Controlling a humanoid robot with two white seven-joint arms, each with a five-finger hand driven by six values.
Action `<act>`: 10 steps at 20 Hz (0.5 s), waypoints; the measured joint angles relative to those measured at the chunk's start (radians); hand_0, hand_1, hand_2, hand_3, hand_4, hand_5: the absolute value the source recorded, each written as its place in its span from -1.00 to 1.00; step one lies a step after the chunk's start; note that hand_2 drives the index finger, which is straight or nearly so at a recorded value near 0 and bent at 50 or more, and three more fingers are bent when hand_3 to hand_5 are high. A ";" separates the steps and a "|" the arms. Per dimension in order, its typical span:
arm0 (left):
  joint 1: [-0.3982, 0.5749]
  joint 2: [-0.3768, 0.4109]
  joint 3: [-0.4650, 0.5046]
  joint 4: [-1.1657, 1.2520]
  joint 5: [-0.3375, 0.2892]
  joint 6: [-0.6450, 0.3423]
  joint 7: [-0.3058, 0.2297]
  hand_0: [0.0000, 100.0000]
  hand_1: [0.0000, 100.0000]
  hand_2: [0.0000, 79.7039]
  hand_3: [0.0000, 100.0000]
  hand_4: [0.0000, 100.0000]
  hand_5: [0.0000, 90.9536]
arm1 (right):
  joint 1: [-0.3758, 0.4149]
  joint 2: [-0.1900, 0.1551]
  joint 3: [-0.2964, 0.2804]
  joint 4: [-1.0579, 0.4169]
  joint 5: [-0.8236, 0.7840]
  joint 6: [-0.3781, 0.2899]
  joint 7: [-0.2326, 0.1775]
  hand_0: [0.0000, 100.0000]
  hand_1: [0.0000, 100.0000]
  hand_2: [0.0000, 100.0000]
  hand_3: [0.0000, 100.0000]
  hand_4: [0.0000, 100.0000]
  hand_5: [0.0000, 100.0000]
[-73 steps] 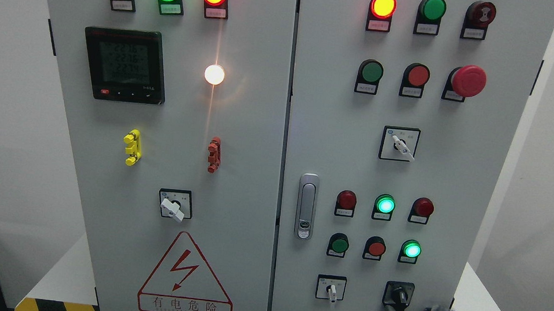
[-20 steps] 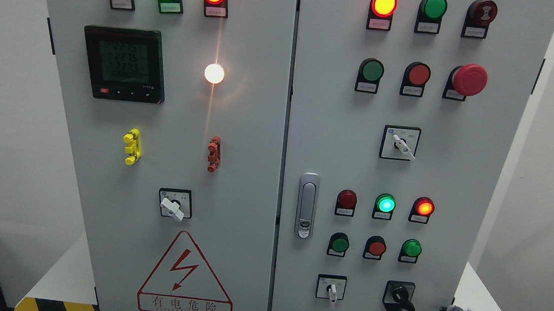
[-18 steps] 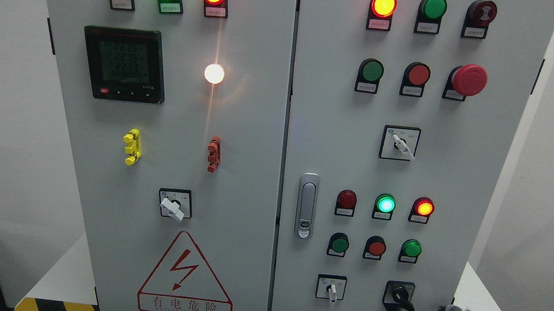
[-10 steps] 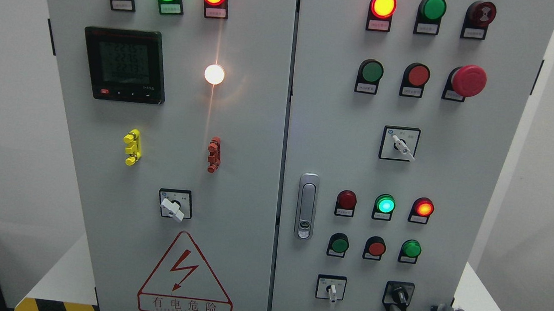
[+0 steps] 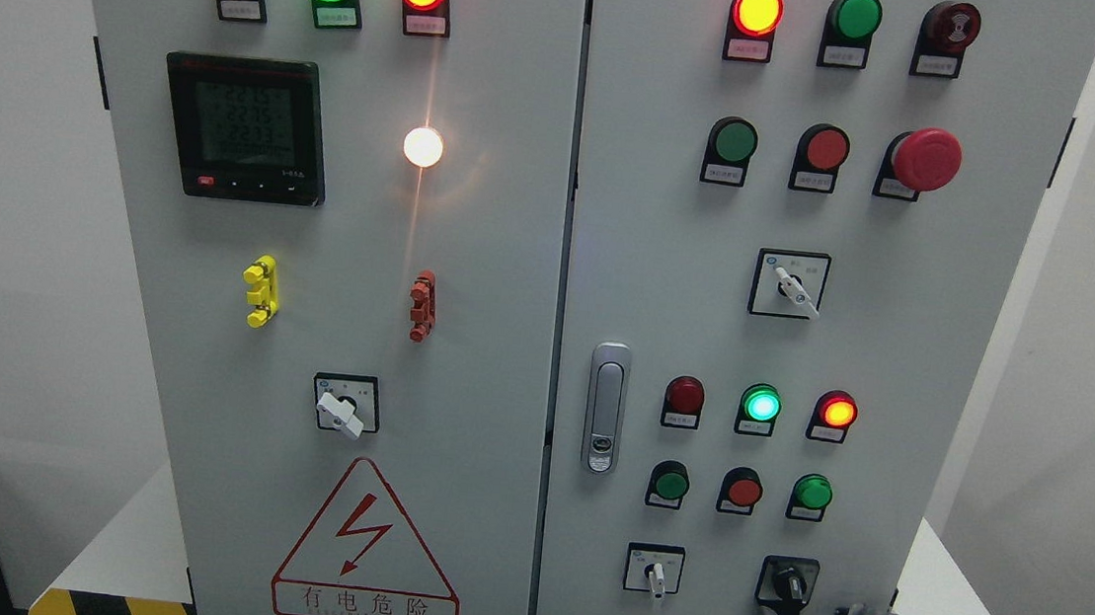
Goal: Flip black knob to close circuit
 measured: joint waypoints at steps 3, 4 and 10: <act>0.000 0.000 0.000 0.000 0.000 0.000 0.000 -0.76 0.11 -1.00 -1.00 -1.00 -1.00 | 0.035 0.006 0.008 -0.026 -0.002 -0.002 -0.005 -1.00 -0.93 0.75 1.00 0.95 0.99; 0.000 0.000 0.000 0.000 0.000 0.000 0.000 -0.76 0.11 -1.00 -1.00 -1.00 -1.00 | 0.048 0.010 0.011 -0.036 -0.003 -0.002 -0.008 -1.00 -0.93 0.74 1.00 0.95 0.99; 0.000 0.000 0.000 0.000 0.000 0.000 0.000 -0.76 0.11 -1.00 -1.00 -1.00 -1.00 | 0.158 0.042 0.031 -0.127 -0.058 -0.004 -0.032 -1.00 -0.92 0.62 1.00 0.88 0.95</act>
